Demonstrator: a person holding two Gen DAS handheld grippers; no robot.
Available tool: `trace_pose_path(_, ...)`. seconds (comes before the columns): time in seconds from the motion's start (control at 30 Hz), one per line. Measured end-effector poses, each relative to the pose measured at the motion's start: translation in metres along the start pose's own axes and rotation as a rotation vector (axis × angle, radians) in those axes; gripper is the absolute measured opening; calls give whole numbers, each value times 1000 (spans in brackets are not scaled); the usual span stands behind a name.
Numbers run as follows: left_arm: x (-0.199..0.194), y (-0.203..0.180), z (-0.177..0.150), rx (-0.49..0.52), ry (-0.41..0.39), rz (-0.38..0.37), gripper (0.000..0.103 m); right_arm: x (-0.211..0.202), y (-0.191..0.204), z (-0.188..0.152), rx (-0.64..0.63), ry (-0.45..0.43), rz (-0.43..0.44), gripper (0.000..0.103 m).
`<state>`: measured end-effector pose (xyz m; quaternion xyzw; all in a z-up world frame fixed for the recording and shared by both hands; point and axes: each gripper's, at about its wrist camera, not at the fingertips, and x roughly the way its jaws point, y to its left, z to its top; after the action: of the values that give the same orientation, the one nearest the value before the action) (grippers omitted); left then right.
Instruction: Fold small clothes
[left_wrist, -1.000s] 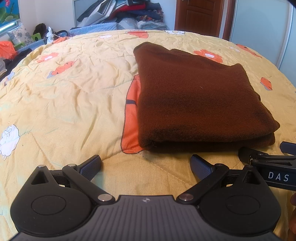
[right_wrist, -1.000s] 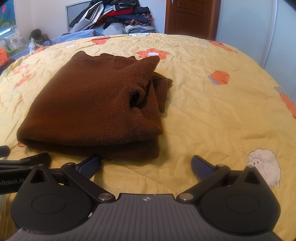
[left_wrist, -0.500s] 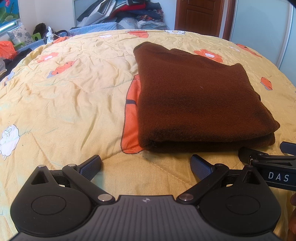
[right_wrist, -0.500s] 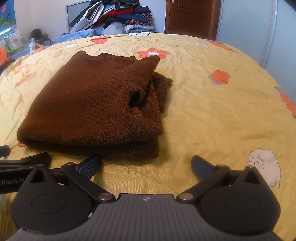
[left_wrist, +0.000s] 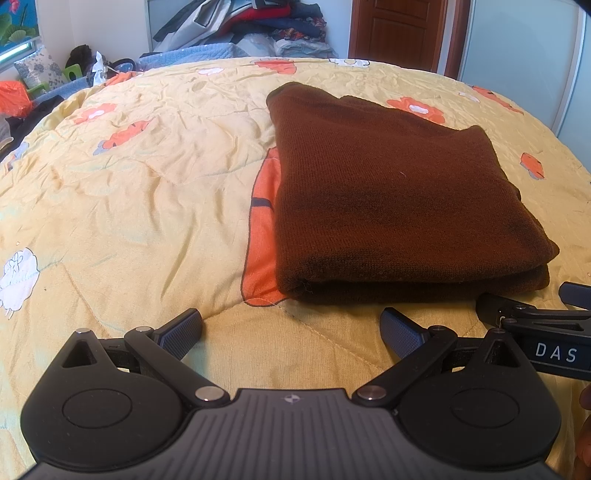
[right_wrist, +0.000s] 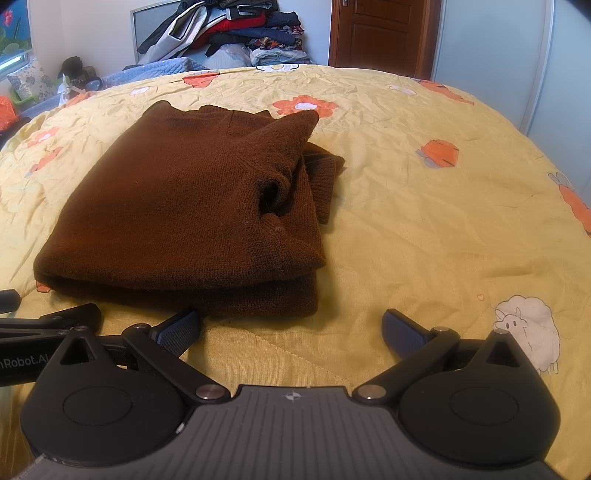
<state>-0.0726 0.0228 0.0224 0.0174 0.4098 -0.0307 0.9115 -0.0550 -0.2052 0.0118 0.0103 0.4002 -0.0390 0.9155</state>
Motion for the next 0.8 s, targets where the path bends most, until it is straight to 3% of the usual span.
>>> trace_pose_path(0.8, 1, 0, 1, 1, 3, -1, 103, 0, 0, -1, -1, 3, 1, 103)
